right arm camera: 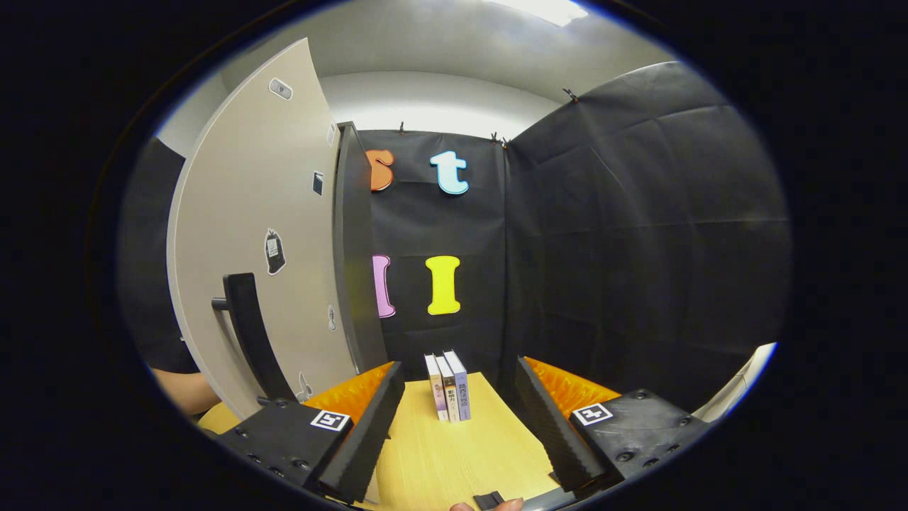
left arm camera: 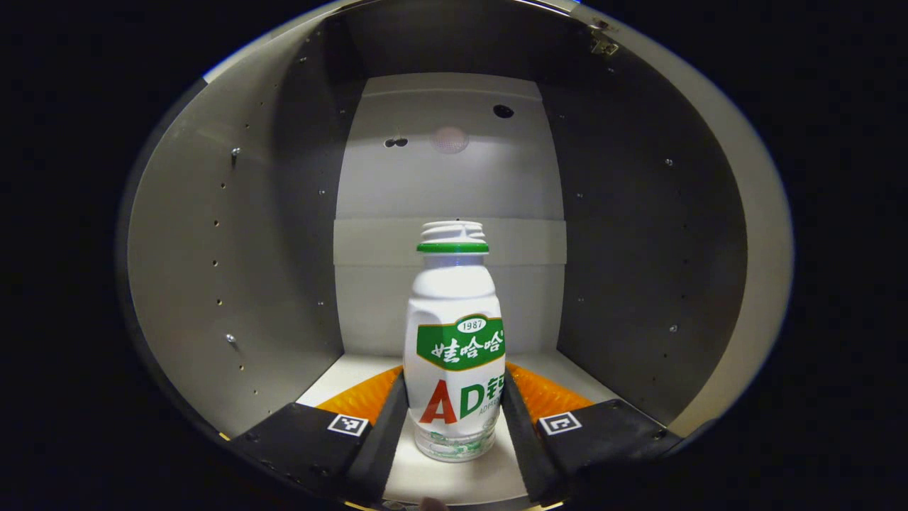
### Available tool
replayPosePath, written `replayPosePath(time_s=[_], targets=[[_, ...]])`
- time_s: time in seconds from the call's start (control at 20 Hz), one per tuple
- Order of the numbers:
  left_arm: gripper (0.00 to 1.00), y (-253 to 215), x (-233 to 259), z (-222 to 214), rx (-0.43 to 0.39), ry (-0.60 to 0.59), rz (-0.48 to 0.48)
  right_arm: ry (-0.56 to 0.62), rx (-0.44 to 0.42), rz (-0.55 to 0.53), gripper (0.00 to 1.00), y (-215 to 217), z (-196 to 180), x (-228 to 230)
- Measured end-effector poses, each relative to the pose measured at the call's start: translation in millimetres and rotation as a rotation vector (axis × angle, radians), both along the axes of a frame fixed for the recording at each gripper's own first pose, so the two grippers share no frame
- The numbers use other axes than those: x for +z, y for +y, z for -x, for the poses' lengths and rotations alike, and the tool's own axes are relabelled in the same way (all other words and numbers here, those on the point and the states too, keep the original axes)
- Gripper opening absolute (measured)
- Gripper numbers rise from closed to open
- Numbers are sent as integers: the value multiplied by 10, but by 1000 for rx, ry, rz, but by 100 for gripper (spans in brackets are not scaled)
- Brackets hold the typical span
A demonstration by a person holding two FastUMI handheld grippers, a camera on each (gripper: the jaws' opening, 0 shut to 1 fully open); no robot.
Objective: Open the cabinet door with the right hand, grasp the bottle in the cabinet with the left hand and place it on the coaster, then close the cabinet door with the right hand.
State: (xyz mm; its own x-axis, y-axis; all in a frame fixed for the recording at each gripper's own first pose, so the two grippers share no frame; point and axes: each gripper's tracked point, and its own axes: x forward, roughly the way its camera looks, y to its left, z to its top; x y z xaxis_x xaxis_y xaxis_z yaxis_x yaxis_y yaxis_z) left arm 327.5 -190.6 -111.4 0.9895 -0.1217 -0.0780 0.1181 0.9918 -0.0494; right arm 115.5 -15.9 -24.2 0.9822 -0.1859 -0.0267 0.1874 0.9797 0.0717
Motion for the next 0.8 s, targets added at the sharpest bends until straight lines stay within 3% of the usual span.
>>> replayPosePath(time_s=[0.35,0.8], targets=[[70,188,315,437,-6,-32,-25,-13,23,9,98,51,45,29],[69,889,670,1585,14,-88,-10,-33,24,-6,98,105,65,55]])
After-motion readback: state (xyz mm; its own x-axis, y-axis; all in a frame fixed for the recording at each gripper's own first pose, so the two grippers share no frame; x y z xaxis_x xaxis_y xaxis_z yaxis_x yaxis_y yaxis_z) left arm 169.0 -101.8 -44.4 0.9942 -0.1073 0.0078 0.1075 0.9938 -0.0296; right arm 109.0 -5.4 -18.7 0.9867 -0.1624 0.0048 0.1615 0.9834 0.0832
